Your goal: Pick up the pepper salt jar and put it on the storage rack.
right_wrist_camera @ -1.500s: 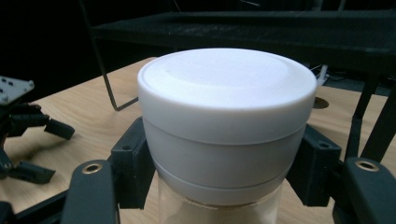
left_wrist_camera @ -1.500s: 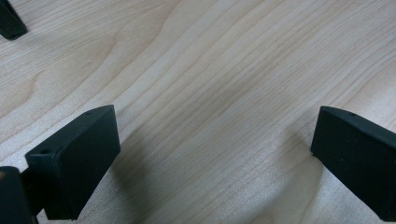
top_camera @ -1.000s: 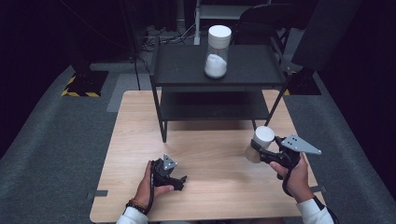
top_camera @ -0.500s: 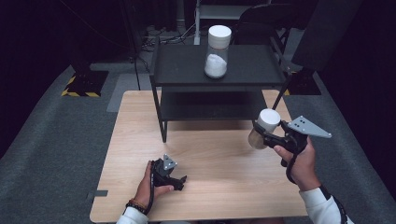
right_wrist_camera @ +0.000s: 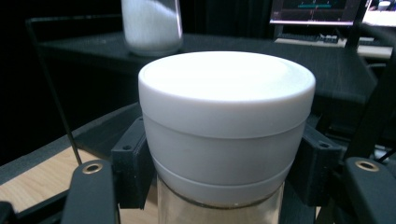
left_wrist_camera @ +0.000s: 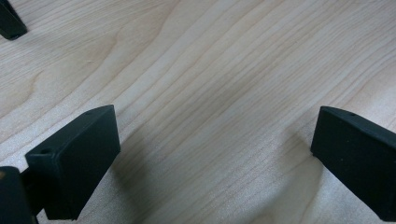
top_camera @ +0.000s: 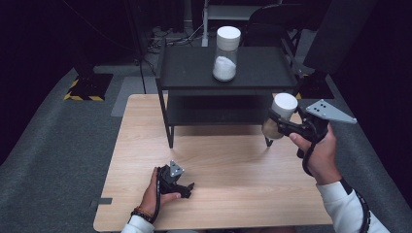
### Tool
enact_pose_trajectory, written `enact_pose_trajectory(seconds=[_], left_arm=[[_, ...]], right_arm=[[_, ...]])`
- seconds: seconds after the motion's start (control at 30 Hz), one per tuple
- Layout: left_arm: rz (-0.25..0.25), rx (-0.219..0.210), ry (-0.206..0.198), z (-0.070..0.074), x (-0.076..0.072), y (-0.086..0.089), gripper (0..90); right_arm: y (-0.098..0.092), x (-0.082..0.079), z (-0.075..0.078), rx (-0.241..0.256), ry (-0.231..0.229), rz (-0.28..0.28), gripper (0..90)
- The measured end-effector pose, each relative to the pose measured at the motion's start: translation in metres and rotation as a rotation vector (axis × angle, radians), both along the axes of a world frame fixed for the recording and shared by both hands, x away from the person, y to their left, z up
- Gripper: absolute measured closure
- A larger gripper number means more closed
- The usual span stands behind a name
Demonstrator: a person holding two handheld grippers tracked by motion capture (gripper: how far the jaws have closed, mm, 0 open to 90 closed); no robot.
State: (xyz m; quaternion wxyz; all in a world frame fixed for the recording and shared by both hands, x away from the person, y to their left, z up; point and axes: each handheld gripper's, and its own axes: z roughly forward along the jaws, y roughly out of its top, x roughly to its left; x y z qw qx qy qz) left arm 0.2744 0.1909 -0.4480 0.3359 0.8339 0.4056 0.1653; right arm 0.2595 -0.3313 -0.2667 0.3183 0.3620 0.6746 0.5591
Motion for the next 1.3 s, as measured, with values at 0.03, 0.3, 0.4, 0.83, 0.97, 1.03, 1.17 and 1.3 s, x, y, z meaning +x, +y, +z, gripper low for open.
enact_pose_trajectory(seconds=[0.03,0.3,0.4,0.83,0.97,1.03,1.17,1.3], left_arm=[[0.000,0.000,0.000,0.000,0.000,0.000,0.8],[-0.001,0.000,0.000,0.000,0.000,0.000,0.8],[0.001,-0.002,0.000,0.000,0.000,0.000,0.8],[0.000,-0.003,0.000,0.000,0.000,0.000,0.8],[0.001,-0.003,0.001,0.000,0.000,0.000,0.8],[0.001,-0.002,0.000,0.000,0.000,0.000,0.8],[0.001,-0.003,0.001,0.000,0.000,0.000,0.8],[0.002,-0.004,0.001,0.000,0.000,0.000,0.8]], right_arm=[[0.002,0.000,0.006,-0.010,-0.008,-0.005,34.0],[0.016,0.007,0.034,-0.015,-0.036,-0.019,34.0],[0.021,0.011,0.042,-0.019,-0.046,-0.015,34.0],[0.046,0.027,0.069,-0.028,-0.073,-0.031,34.0],[0.050,0.033,0.075,-0.030,-0.077,-0.039,34.0],[0.052,0.035,0.077,-0.033,-0.079,-0.041,34.0],[0.055,0.040,0.081,-0.033,-0.088,-0.050,34.0],[0.059,0.046,0.083,-0.029,-0.096,-0.063,34.0]])
